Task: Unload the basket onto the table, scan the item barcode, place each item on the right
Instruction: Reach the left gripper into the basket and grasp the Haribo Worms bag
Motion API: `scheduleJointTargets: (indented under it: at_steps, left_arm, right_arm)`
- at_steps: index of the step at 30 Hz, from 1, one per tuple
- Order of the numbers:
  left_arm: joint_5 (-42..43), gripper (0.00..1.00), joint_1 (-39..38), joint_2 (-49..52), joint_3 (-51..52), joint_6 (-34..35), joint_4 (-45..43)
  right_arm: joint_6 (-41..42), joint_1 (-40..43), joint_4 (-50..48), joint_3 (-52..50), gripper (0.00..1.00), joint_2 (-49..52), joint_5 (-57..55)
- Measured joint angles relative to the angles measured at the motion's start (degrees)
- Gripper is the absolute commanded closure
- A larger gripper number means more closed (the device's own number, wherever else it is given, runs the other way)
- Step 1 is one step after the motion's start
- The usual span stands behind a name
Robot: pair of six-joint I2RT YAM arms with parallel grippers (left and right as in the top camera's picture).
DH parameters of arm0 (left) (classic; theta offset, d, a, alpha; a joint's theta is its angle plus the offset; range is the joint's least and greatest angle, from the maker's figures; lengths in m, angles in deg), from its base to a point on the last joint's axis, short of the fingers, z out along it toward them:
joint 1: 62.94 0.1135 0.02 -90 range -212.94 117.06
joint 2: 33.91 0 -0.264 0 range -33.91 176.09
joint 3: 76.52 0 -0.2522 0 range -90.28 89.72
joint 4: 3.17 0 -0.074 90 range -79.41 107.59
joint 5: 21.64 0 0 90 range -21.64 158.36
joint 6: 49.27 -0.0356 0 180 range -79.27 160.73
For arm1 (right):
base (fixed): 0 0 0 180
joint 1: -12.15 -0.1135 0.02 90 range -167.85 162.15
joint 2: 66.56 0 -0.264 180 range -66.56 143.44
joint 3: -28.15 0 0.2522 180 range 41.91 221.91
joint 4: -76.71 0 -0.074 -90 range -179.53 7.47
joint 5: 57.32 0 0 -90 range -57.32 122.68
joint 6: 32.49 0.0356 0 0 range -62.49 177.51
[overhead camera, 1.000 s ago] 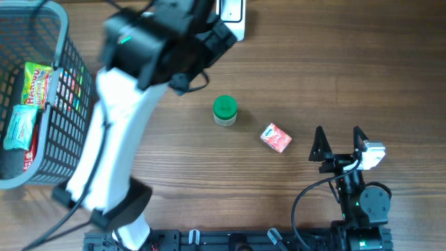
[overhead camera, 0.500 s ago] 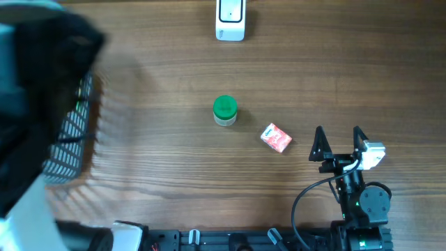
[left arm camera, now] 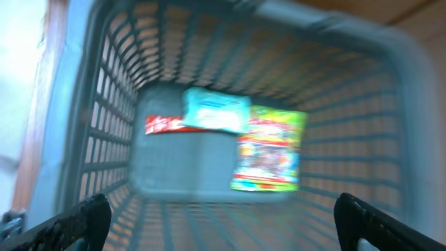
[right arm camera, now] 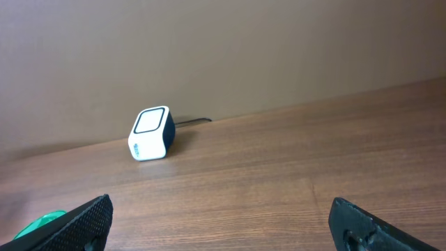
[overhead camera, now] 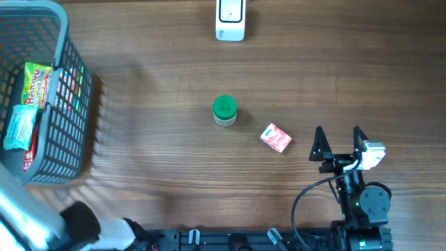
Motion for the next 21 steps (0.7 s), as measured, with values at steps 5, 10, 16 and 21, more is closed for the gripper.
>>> scheduleJointTargets:
  at_steps: [5,10,16,21]
  left_arm:
    - [1.7,0.00,5.3,6.8,15.5,-0.2,-8.0]
    - [3.2,0.00,7.1,8.7,28.0,-0.3,-20.7]
    - [3.8,0.00,7.3,9.6,36.0,-0.4,-31.8]
    - [4.0,0.00,7.3,12.5,38.9,-0.4,-37.4]
  right_arm:
    - [0.0,0.0,0.0,0.0,0.00,0.0,0.0]
    - [0.0,0.0,0.0,0.0,0.00,0.0,0.0]
    - [0.0,0.0,0.0,0.0,0.00,0.0,0.0]
    - [0.0,0.0,0.0,0.0,0.00,0.0,0.0]
